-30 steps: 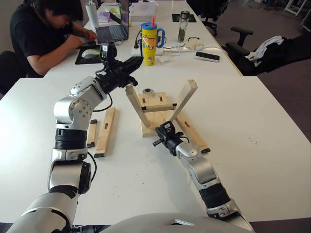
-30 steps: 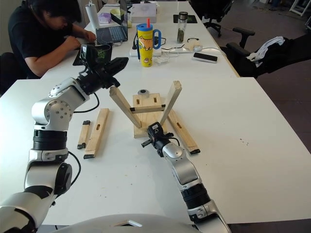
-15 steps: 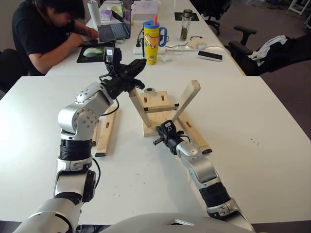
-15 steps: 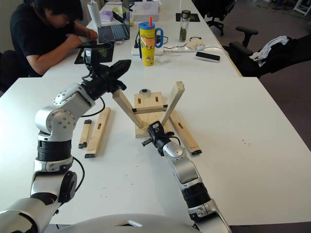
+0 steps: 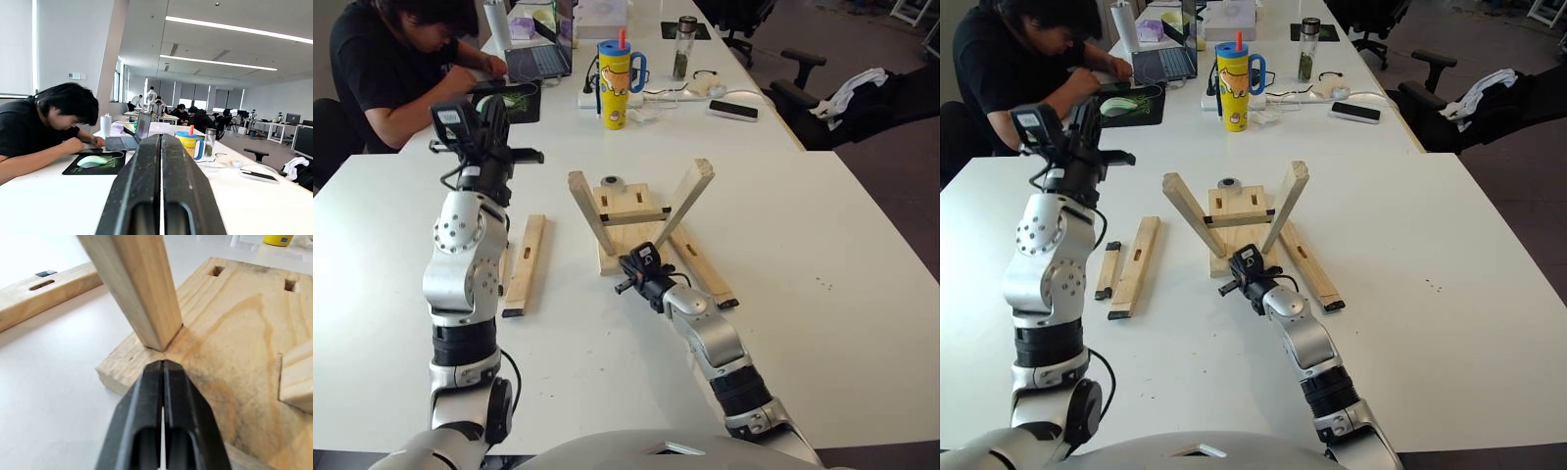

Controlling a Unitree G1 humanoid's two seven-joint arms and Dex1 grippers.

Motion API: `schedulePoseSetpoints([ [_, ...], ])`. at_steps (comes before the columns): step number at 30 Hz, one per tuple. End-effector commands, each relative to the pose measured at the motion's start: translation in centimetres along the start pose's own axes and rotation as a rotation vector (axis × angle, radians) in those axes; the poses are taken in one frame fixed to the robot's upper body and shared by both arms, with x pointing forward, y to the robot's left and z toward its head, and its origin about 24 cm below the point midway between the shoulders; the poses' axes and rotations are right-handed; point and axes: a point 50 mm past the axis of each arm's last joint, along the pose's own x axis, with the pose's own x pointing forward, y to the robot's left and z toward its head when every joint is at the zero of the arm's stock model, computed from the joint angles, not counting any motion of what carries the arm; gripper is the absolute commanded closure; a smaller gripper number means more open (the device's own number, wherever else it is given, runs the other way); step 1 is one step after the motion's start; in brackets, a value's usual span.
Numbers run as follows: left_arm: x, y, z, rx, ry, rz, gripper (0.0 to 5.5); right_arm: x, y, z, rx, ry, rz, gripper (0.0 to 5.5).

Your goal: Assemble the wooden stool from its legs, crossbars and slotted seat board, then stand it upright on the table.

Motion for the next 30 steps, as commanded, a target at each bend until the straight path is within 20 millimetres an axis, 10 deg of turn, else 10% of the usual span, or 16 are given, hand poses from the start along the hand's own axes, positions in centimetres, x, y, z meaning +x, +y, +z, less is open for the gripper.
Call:
schedulePoseSetpoints([
  [1, -3.6, -0.7, -3.5, -0.015, 0.212, -0.027, 5.48, 1.2, 0.0, -1.1, 0.022, 0.088, -0.002, 5.5],
  [11, -4.4, -1.6, -4.8, -0.034, 0.302, -0.076, 5.48, 2.9, -0.2, 0.8, -0.016, 0.033, -0.001, 5.5],
  [22, -5.4, -1.6, -3.6, -0.082, 0.2, -0.023, 5.48, -6.7, 0.7, 4.8, -0.092, -0.303, 0.038, 5.5],
  [30, -5.2, -2.8, -2.8, -0.09, 0.142, -0.058, 5.48, -10.5, -4.1, 4.8, 0.004, -0.367, -0.269, 5.5],
])
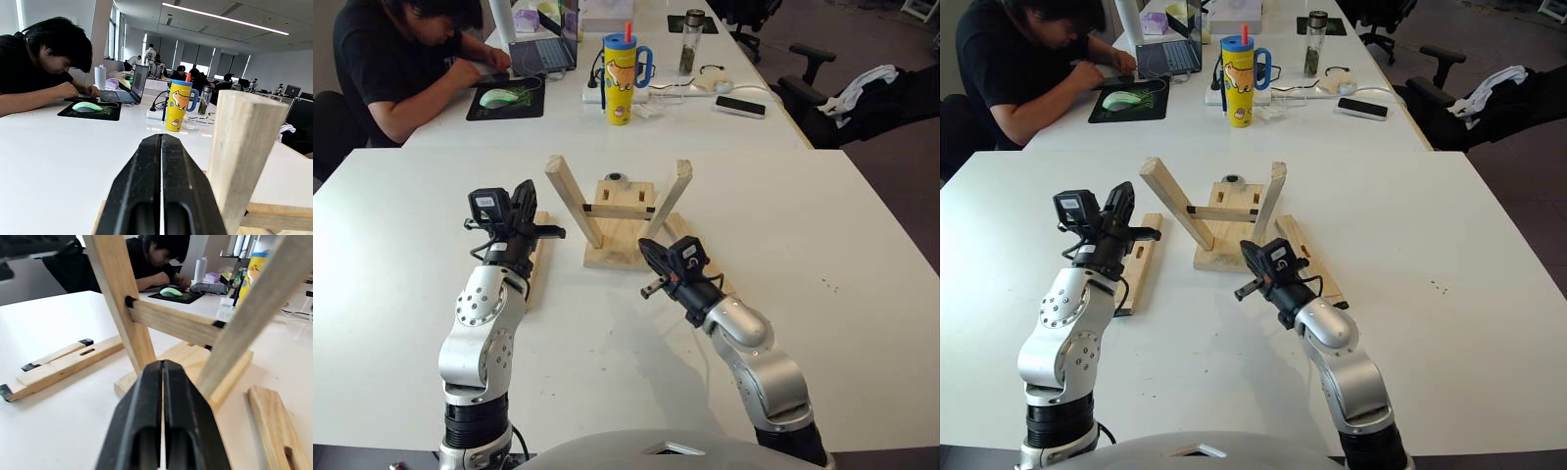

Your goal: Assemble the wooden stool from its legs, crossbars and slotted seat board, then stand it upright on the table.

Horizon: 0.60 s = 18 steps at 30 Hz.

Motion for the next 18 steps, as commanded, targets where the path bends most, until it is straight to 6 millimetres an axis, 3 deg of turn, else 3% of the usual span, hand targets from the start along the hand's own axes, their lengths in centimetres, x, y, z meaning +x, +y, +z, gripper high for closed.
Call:
schedulePoseSetpoints([
  [1, 0.5, -1.4, 0.0, -0.005, -0.007, -0.055, 5.48, -1.1, -4.0, 1.5, -0.006, -0.092, -0.25, 5.5],
  [5, 0.9, -2.2, -0.2, -0.013, 0.006, -0.095, 5.48, -1.0, -5.9, 1.9, -0.006, -0.117, -0.367, 5.5],
  [8, 1.1, -2.5, -0.3, -0.007, 0.012, -0.113, 5.48, 0.0, -7.0, 3.3, -0.01, -0.176, -0.423, 5.5],
  [12, 1.4, -1.8, -0.5, 0.02, 0.03, -0.088, 5.48, 1.1, -7.1, 4.2, 0.006, -0.214, -0.431, 5.5],
  [18, 1.2, 2.0, 3.0, 0.141, -0.182, 0.179, 5.48, -0.1, -8.7, 7.0, -0.002, -0.36, -0.655, 5.5],
])
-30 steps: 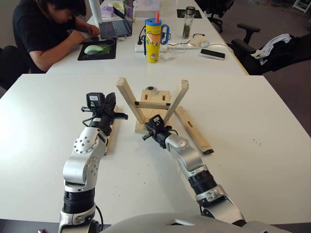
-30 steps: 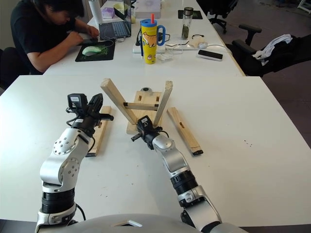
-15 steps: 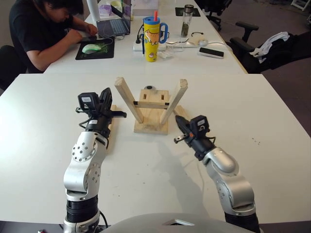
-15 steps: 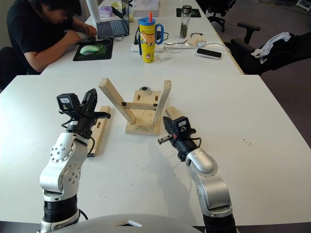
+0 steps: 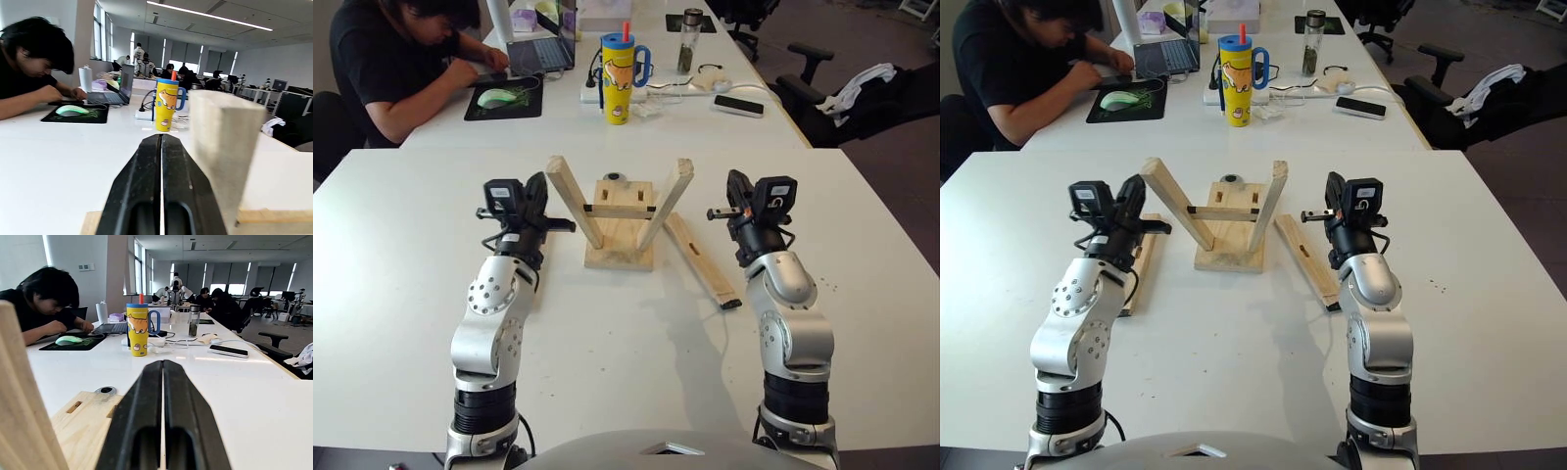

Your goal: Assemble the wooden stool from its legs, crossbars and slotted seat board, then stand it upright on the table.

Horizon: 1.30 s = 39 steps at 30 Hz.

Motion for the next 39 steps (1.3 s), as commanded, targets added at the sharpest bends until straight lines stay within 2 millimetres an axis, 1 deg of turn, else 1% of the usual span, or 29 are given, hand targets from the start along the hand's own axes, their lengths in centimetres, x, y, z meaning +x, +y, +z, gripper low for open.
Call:
schedulePoseSetpoints([
  [1, 0.3, 2.1, 2.5, 0.085, -0.146, 0.152, 5.48, -0.2, -1.6, 2.2, -0.006, -0.108, -0.179, 5.5],
  [4, 0.3, 2.7, 2.8, 0.107, -0.167, 0.198, 5.48, -0.4, -1.9, 2.5, -0.004, -0.115, -0.222, 5.5],
  [5, 0.7, 1.3, 2.6, 0.084, -0.161, 0.087, 5.48, 0.1, -0.5, 2.5, 0.019, -0.113, -0.136, 5.5],
  [6, 1.0, -1.4, 1.8, 0.053, -0.111, -0.105, 5.48, 0.8, 2.2, 2.4, 0.042, -0.094, 0.05, 5.5],
  [7, 0.8, -4.4, 0.8, 0.057, -0.047, -0.301, 5.48, 1.1, 6.3, 1.5, 0.032, -0.017, 0.321, 5.5],
  [8, 0.2, -6.4, 0.0, 0.028, 0.009, -0.427, 5.48, 0.9, 9.2, 0.3, 0.033, 0.064, 0.503, 5.5],
  [9, -0.2, -7.4, -0.6, 0.033, 0.055, -0.484, 5.48, 0.6, 10.9, -1.0, 0.034, 0.152, 0.603, 5.5],
  [10, -0.3, -7.8, -1.1, 0.047, 0.087, -0.505, 5.48, 0.4, 11.6, -1.9, 0.034, 0.212, 0.651, 5.5],
  [12, -0.4, -7.9, -1.5, 0.066, 0.113, -0.511, 5.48, 0.3, 11.9, -2.5, 0.035, 0.252, 0.67, 5.5],
  [13, -0.3, -7.6, -1.4, 0.051, 0.109, -0.488, 5.48, 0.4, 11.4, -2.6, 0.025, 0.246, 0.637, 5.5],
  [15, 0.8, -3.7, -1.5, 0.118, 0.115, -0.276, 5.48, 0.7, 7.6, -3.9, -0.02, 0.294, 0.466, 5.5],
  [17, 1.1, -1.1, -1.6, 0.163, 0.118, -0.139, 5.48, 0.5, 5.1, -4.9, -0.053, 0.337, 0.377, 5.5],
  [18, 1.2, -0.3, -1.4, 0.174, 0.11, -0.095, 5.48, 0.5, 4.1, -5.4, -0.068, 0.357, 0.353, 5.5],
  [21, 1.3, 0.9, -1.0, 0.183, 0.081, -0.035, 5.48, 0.6, 2.5, -5.9, -0.084, 0.389, 0.319, 5.5],
  [23, 1.5, 1.5, -0.4, 0.172, 0.059, -0.049, 5.48, 1.1, 1.1, -6.0, -0.06, 0.385, 0.292, 5.5],
  [24, 1.7, 2.1, -0.5, 0.186, 0.079, -0.069, 5.48, 1.7, 0.5, -5.9, -0.038, 0.367, 0.293, 5.5],
  [25, 1.8, 2.5, -0.7, 0.194, 0.097, -0.089, 5.48, 2.1, 0.1, -5.8, -0.022, 0.351, 0.296, 5.5],
  [27, 2.2, 3.3, -0.4, 0.226, 0.1, -0.121, 5.48, 2.8, -0.6, -5.7, -0.045, 0.33, 0.321, 5.5],
  [28, 2.3, 3.4, -0.2, 0.236, 0.097, -0.133, 5.48, 3.0, -0.8, -5.7, -0.053, 0.324, 0.329, 5.5],
  [29, 2.5, 3.7, -0.6, 0.243, 0.142, -0.179, 5.48, 3.6, -0.9, -5.6, -0.052, 0.304, 0.358, 5.5],
  [32, 2.6, 4.8, -1.9, 0.313, 0.301, -0.337, 5.48, 5.4, 0.1, -5.2, -0.037, 0.234, 0.495, 5.5],
  [34, 3.3, 6.2, -1.4, 0.352, 0.309, -0.319, 5.48, 6.1, 1.5, -4.8, -0.064, 0.195, 0.586, 5.5],
  [36, 4.1, 7.0, -0.9, 0.396, 0.317, -0.324, 5.48, 6.2, 2.9, -4.3, -0.04, 0.156, 0.671, 5.5],
  [39, 5.7, 8.8, 0.7, 0.449, 0.324, -0.286, 5.48, 5.1, 5.1, -4.6, -0.042, 0.151, 0.794, 5.5],
])
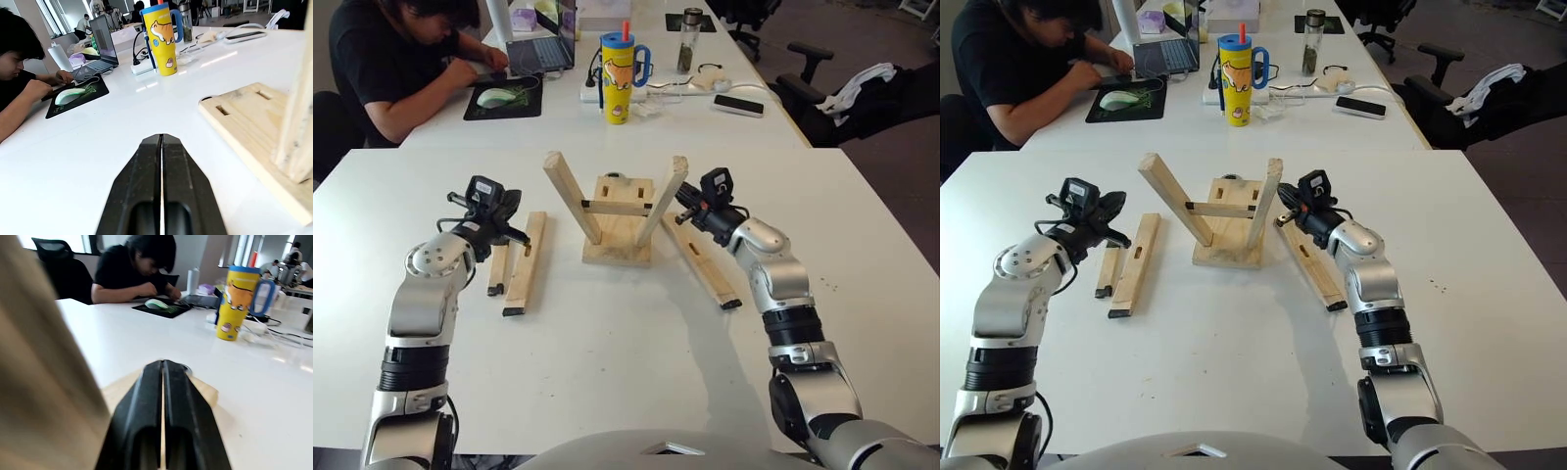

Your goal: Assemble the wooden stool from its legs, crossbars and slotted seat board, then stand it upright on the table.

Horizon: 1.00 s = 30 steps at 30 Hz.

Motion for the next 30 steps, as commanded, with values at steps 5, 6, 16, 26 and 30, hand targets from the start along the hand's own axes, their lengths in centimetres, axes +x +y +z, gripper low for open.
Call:
schedulePoseSetpoints([
  [5, 0.1, 6.3, 2.3, 0.154, 0.151, -0.037, 5.48, 1.1, 5.9, -0.7, -0.012, -0.002, 0.263, 5.5],
  [6, -0.1, 7.1, 2.5, 0.165, 0.178, -0.05, 5.48, 1.3, 6.7, -0.7, -0.009, 0.0, 0.285, 5.5],
  [16, 0.1, 7.5, 1.9, 0.089, 0.159, -0.135, 5.48, 1.5, 8.0, 0.2, -0.031, 0.025, 0.253, 5.5],
  [26, -3.1, 2.9, 0.5, 0.028, 0.226, -0.662, 5.48, 0.4, 0.4, -4.6, -0.157, 0.276, 0.055, 5.5],
  [30, -4.5, 0.2, -0.6, 0.007, 0.308, -0.837, 5.48, 0.6, 0.1, -5.9, -0.162, 0.298, 0.083, 5.5],
])
